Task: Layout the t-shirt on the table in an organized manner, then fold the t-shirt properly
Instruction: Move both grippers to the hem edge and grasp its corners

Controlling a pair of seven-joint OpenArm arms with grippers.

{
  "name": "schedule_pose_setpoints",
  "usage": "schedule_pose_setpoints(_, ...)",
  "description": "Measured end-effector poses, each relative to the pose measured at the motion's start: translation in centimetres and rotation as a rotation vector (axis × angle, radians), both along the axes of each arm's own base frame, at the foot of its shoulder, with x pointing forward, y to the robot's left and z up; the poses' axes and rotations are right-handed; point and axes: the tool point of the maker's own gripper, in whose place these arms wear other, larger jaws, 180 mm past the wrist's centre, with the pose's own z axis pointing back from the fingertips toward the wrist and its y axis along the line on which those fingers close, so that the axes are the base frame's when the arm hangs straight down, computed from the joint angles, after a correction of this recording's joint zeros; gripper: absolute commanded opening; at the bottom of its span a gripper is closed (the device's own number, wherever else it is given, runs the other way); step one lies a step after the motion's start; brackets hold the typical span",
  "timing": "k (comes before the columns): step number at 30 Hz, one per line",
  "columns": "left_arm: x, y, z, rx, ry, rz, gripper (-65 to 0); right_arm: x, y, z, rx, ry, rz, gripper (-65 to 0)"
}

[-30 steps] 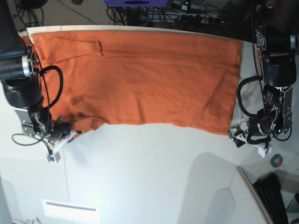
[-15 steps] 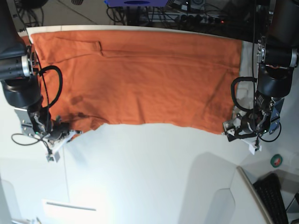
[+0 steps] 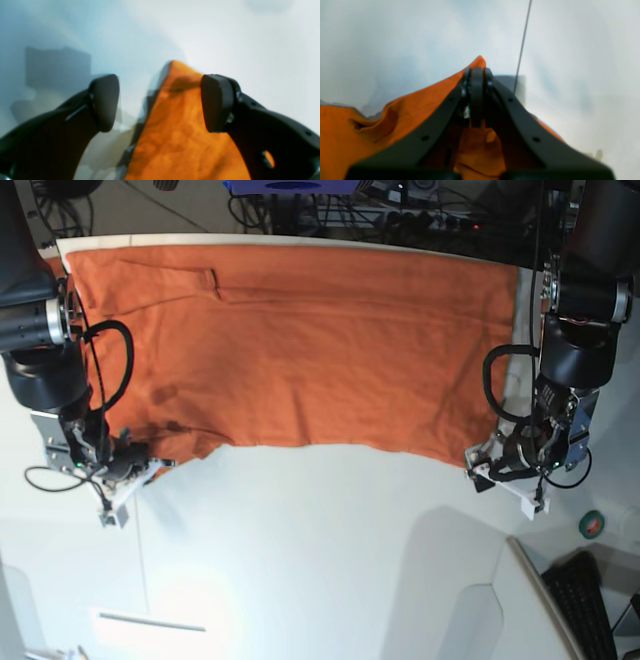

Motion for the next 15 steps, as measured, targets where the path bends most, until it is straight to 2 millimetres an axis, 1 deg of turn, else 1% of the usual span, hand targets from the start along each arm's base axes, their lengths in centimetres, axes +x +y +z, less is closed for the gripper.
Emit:
schedule_pose_setpoints(4, 0.4, -0.2, 0.3, -0.003, -0.01, -0.002, -16.6, 0.0, 0.0, 0.0, 0.0, 0.0, 0.0, -65.0)
schedule_pose_setpoints(7, -0.2, -0.7, -0.7, -0.014, 0.016, 0.007, -16.6, 0.0, 0.0, 0.0, 0.0, 0.0, 0.001, -65.0)
schedule_pose_setpoints(9, -0.4, -0.2, -1.3, -0.016, 0.02, 0.03, -16.6, 0.0, 0.0, 0.0, 0.001, 0.0, 0.0, -65.0)
schedule_pose_setpoints(13, -0.2, 0.2, -1.1, -0.004, -0.006, 0.037, -16.9, 0.0, 0.1, 0.0, 0.002, 0.0, 0.002, -65.0)
schedule_pose_setpoints(14, -0.2, 0.4, -1.1, 0.0, -0.011, 0.039, -18.4, 0.0, 0.2, 0.0, 0.003, 0.0, 0.002, -65.0)
schedule_pose_setpoints(15, -0.2, 0.3, -1.1, 0.0, -0.008, 0.039, -22.9, 0.0, 0.2, 0.0, 0.003, -0.001, 0.001, -65.0)
